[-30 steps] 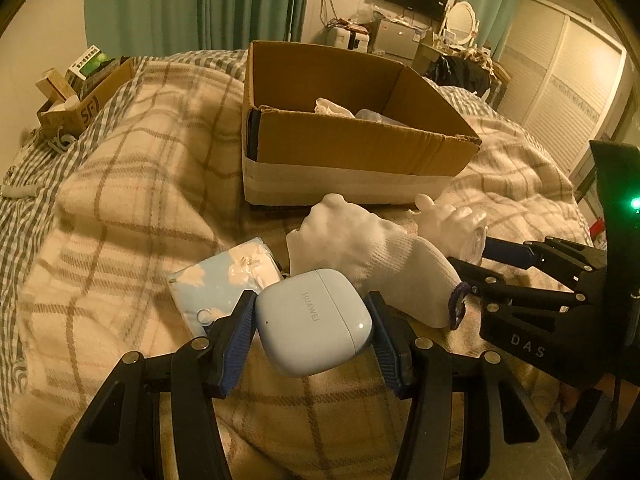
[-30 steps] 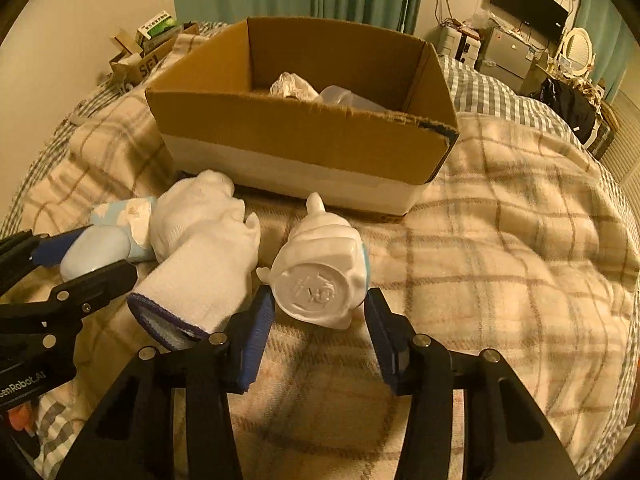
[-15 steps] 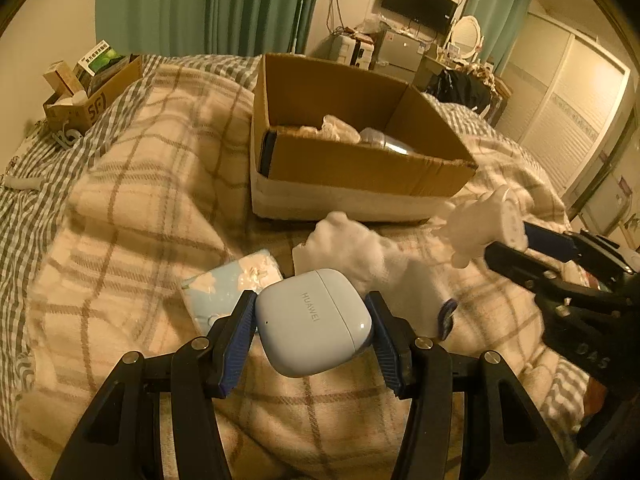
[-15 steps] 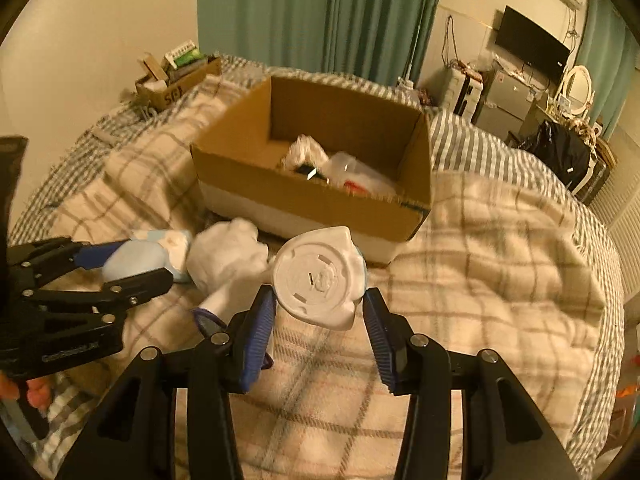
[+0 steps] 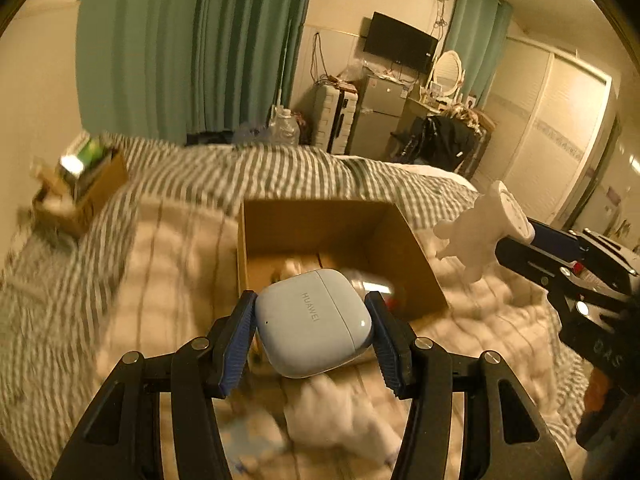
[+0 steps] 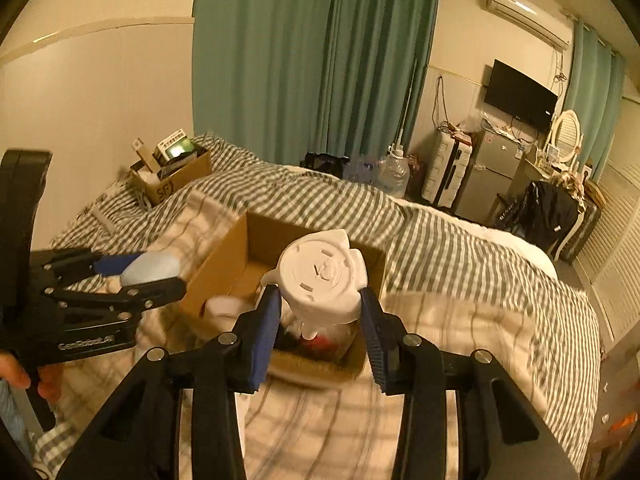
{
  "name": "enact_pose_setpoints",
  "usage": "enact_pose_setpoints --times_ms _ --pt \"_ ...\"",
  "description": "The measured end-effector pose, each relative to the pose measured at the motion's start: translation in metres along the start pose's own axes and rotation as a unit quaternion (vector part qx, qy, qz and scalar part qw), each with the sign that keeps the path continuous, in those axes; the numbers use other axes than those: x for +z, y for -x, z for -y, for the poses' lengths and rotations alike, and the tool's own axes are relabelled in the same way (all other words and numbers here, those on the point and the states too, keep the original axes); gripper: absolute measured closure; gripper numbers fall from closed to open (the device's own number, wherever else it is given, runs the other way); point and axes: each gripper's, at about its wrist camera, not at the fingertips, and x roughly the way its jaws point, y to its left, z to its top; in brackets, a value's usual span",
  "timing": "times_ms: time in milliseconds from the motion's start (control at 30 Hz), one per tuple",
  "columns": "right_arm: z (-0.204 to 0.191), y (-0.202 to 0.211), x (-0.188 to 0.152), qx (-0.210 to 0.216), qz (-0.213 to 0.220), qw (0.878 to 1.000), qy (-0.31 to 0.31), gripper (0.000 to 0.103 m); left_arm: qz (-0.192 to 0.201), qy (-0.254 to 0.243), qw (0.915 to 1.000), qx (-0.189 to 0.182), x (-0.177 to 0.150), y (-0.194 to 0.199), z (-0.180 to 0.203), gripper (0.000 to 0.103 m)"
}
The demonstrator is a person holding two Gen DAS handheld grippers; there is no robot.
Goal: Organize objects
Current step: 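Carry the earbud case and toy figure into the cardboard box and release them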
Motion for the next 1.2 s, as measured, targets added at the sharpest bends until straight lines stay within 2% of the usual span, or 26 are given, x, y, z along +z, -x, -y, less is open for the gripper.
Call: enact_pose_setpoints --times_ms 133,300,533,633,733,767,800,833,867,900,967,1067,1200 --pt "0.005 -0.028 0.021 0.001 0.0 1.0 0.008 0.064 -0.009 -0.009 0.9999 0.004 0.022 -0.03 0.002 0.047" --pt "0.013 -0.071 0.033 0.007 -0.009 1.0 0.01 0.064 -0.03 -0.016 0.9994 0.012 0.03 -0.075 0.002 0.047" --pt "0.026 -0.135 0.019 0.021 -0.042 0.999 -0.009 0.064 -0.055 -0.024 0.9981 0.01 0.02 -0.123 0.004 0.047" --pt "0.03 -0.146 0.008 0.015 -0.042 0.999 -0.022 0.063 -0.065 -0.032 0.9974 -0.003 0.018 -0.132 0.003 0.047" --pt "0.033 -0.14 0.006 0.002 -0.023 0.999 -0.028 0.062 -0.065 -0.029 0.9974 -0.012 0.019 -0.13 0.001 0.046" --pt "0.034 -0.136 0.009 -0.004 -0.019 0.999 -0.03 0.057 -0.067 -0.029 0.9972 -0.013 0.02 -0.129 -0.001 0.046" --pt "0.037 -0.13 0.011 -0.007 -0.015 0.999 -0.032 0.053 -0.069 -0.03 0.9971 -0.014 0.021 -0.126 -0.001 0.042" --pt "0.038 -0.124 0.014 -0.009 -0.009 0.999 -0.037 0.044 -0.064 -0.032 0.9973 -0.013 0.023 -0.119 -0.001 0.04" --pt "0.04 -0.114 0.018 -0.01 0.0 0.999 -0.042 0.039 -0.055 -0.035 0.9978 -0.009 0.024 -0.11 0.0 0.031" --pt "0.042 -0.105 0.022 -0.01 0.006 0.999 -0.045 0.037 -0.046 -0.039 0.9982 -0.004 0.026 -0.099 0.002 0.021" --pt "0.045 -0.087 0.029 -0.015 0.013 0.999 -0.047 0.034 -0.029 -0.045 0.9985 0.008 0.03 -0.078 0.004 0.011" --pt "0.042 -0.048 0.037 -0.03 0.027 0.998 -0.042 0.026 -0.012 -0.05 0.9985 0.02 0.035 -0.046 0.006 0.004" --pt "0.035 0.006 0.04 -0.043 0.042 0.998 -0.034 0.014 0.014 -0.046 0.9982 0.035 0.033 0.007 0.002 0.0"
